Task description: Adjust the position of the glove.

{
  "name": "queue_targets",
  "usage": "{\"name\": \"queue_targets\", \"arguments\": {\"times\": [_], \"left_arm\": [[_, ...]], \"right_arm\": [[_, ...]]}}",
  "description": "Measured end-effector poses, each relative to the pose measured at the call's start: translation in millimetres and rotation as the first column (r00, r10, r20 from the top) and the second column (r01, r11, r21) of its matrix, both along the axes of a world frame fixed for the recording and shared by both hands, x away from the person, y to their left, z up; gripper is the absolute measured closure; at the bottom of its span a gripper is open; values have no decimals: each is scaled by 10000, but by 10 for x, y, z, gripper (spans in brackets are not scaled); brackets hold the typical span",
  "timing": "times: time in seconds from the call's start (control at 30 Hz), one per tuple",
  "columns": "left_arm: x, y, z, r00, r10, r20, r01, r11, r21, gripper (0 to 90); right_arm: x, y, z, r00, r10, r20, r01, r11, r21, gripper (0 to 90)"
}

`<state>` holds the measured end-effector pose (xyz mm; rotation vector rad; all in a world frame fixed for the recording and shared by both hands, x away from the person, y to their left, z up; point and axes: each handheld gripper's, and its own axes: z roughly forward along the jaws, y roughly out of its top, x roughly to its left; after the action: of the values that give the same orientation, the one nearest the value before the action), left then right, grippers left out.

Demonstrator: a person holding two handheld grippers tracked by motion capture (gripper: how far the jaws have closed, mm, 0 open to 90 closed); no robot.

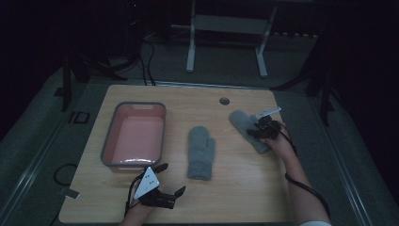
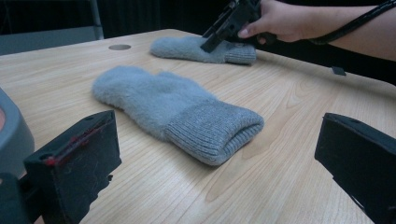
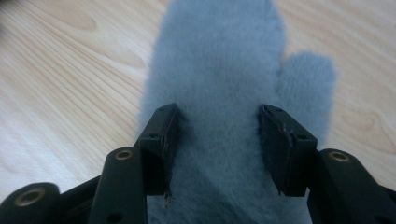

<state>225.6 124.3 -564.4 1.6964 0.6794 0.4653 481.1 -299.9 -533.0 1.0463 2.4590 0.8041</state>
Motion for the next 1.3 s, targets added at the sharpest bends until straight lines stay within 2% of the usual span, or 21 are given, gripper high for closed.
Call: {"name": "queue_targets", "arguments": {"times": [0.07, 0.13, 0.3, 0.37, 0.4, 0.43, 0.47, 0.53, 0.67, 0.73, 0.83, 0.9, 1.0, 1.03, 1.1, 1.17, 1.23, 1.3], "left_arm": [[1, -3, -2, 10000, -2, -12, 2, 10000, -2, 3], [-1, -6, -3, 10000, -27, -21, 27, 10000, 20, 4], [-2, -7, -2, 10000, -2, -13, 2, 10000, 27, 3], [0, -6, -2, 10000, 3, -25, -3, 10000, 18, 4], [1, -4, -1, 10000, 1, -25, -1, 10000, 11, 3], [3, 6, 4, 10000, 6, -2, -6, 10000, -65, 4], [3, 6, 4, 10000, 6, -2, -6, 10000, -65, 4], [12, 23, 8, 10000, 74, -15, -75, 9998, -171, 3], [15, 29, 6, 9999, 144, -55, -145, 9996, -235, 3], [10, 24, 8, 9999, 106, -25, -107, 9998, -171, 4], [3, 13, 8, 10000, 87, -5, -87, 9999, -123, 3], [4, 11, 9, 10000, 87, -9, -87, 9999, -138, 3], [5, 13, 9, 9999, 98, -23, -98, 9999, -141, 4], [5, 15, 9, 10000, 83, -26, -83, 9998, -165, 4], [3, 23, 15, 10000, -28, 6, 28, 9993, -363, 3], [1, 19, 16, 10000, 36, 39, -35, 9997, -234, 3], [-5, 14, 12, 10000, 56, 25, -56, 9999, -124, 4], [-10, 10, 11, 10000, 55, 33, -54, 10000, -76, 4]], "right_arm": [[-5, -8, -41, 10000, -76, 33, 75, 9999, 131, 513], [-21, -19, -66, 9997, -169, 162, 166, 9997, 203, 601], [-95, 15, -51, 9934, -1144, 97, 1135, 9916, 623, 798], [-120, 19, -42, 9928, -1185, 150, 1171, 9903, 753, 807], [-149, 16, -34, 9921, -1243, 182, 1219, 9874, 1005, 812], [-222, 7, -8, 9884, -1495, 260, 1443, 9792, 1426, 819], [-222, 7, -8, 9884, -1495, 260, 1443, 9792, 1426, 819], [-312, 4, 36, 9795, -1987, 342, 1905, 9676, 1657, 820], [-523, 8, 155, 9560, -2855, 673, 2713, 9479, 1667, 822], [-625, -17, 203, 9439, -3259, 531, 3111, 9317, 1873, 822], [-768, -34, 243, 9372, -3369, 901, 3146, 9282, 1986, 821], [-856, -54, 267, 9316, -3501, 975, 3269, 9245, 1961, 821], [-993, -100, 303, 9099, -4016, 1040, 3780, 9059, 1911, 821], [-1048, -117, 317, 8988, -4272, 980, 4047, 8947, 1890, 821], [-1131, -127, 330, 8836, -4562, 1055, 4344, 8828, 1787, 821], [-1223, -132, 331, 8667, -4848, 1177, 4642, 8701, 1658, 821], [-1305, -138, 323, 8574, -5021, 1130, 4834, 8610, 1580, 821], [-1350, -143, 307, 8567, -5053, 1037, 4887, 8593, 1507, 821]]}}
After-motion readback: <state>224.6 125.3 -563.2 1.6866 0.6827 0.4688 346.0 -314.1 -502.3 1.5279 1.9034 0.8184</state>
